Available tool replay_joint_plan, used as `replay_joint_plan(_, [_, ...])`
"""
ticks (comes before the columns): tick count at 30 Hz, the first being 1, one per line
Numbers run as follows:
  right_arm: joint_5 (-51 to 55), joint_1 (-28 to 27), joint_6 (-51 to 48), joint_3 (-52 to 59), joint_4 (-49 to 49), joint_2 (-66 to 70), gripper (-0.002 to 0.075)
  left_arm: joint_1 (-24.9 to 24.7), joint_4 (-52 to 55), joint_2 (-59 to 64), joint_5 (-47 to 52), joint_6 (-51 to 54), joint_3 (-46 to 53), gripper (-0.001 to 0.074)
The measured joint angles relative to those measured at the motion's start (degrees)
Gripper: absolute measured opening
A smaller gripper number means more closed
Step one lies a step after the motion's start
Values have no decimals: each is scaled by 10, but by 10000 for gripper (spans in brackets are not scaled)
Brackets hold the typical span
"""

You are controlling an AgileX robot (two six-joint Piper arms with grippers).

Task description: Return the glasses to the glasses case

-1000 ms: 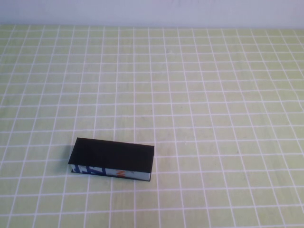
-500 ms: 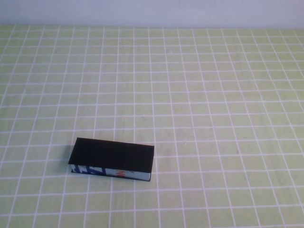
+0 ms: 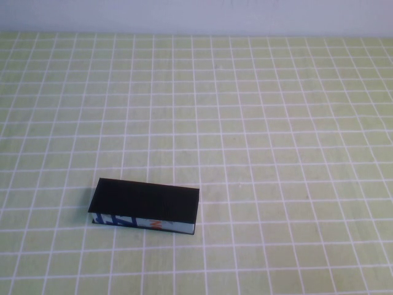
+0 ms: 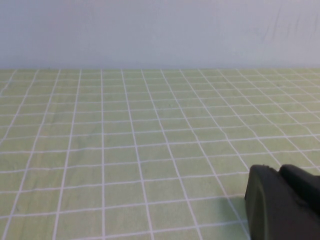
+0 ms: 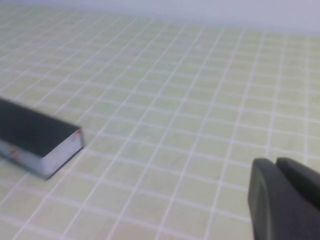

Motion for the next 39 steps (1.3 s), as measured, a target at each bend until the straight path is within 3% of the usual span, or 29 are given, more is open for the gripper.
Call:
replay_joint_plan(5, [-123, -117, 0, 52, -1, 0, -11, 0, 0, 0, 0, 0, 0, -2])
replay_joint_plan(11, [-183, -223, 0, 91, 37, -7, -11, 0, 0, 0, 0, 0, 0, -2])
replay_joint_plan(18, [-154, -237, 0, 114, 44, -92, -11, 0, 0, 0, 0, 0, 0, -2])
replay_joint_plan(30, [-155, -238, -3, 121, 59, -96, -11, 0, -1, 0, 0, 0, 0, -2])
replay_joint_plan(35, [-76, -238, -129, 121, 158, -96, -11, 0, -1, 0, 0, 0, 0, -2])
replay_joint_plan(39, [-8, -238, -164, 121, 187, -97, -11, 0, -1, 0, 0, 0, 0, -2])
